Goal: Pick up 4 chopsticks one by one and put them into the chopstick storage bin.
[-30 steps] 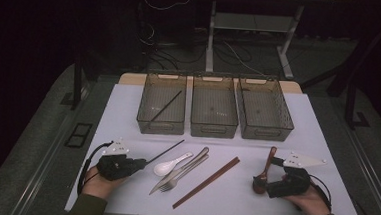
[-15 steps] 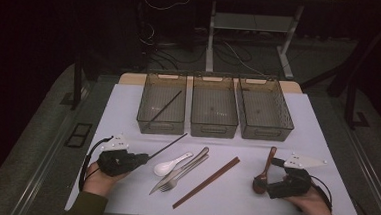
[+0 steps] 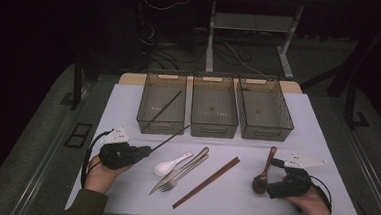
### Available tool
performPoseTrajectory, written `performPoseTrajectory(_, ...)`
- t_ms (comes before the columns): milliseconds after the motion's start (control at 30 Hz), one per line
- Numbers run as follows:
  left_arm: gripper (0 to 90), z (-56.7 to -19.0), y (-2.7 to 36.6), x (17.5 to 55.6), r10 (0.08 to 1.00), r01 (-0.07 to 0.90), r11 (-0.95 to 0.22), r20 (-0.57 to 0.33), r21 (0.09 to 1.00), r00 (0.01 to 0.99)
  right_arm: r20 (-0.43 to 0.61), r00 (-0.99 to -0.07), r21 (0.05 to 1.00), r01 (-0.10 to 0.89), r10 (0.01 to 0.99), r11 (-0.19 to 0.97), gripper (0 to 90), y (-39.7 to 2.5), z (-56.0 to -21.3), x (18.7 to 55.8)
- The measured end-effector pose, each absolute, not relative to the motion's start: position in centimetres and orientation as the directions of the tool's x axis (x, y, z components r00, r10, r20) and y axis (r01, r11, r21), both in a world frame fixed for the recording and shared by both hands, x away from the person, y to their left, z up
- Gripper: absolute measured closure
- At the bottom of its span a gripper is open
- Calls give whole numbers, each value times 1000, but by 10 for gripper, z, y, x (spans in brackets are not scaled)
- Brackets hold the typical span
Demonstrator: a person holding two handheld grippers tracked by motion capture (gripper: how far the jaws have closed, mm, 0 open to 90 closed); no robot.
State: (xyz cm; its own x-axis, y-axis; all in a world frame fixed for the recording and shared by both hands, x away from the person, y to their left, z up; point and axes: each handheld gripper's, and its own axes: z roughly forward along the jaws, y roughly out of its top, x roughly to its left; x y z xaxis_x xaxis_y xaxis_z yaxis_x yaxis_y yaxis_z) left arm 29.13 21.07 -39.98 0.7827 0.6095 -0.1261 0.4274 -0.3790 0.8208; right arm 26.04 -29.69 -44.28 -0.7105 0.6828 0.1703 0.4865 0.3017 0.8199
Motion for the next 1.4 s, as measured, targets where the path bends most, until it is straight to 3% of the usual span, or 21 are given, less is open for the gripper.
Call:
performPoseTrajectory(667,855,-383,200,314,633,432,-362,-122,826,764,171,-704,818,491,690,299,13,-297,-443,261)
performPoseTrajectory(1400,859,-367,183,368,687,466,-355,-113,810,718,169,-704,821,488,690,297,13,-299,-442,262)
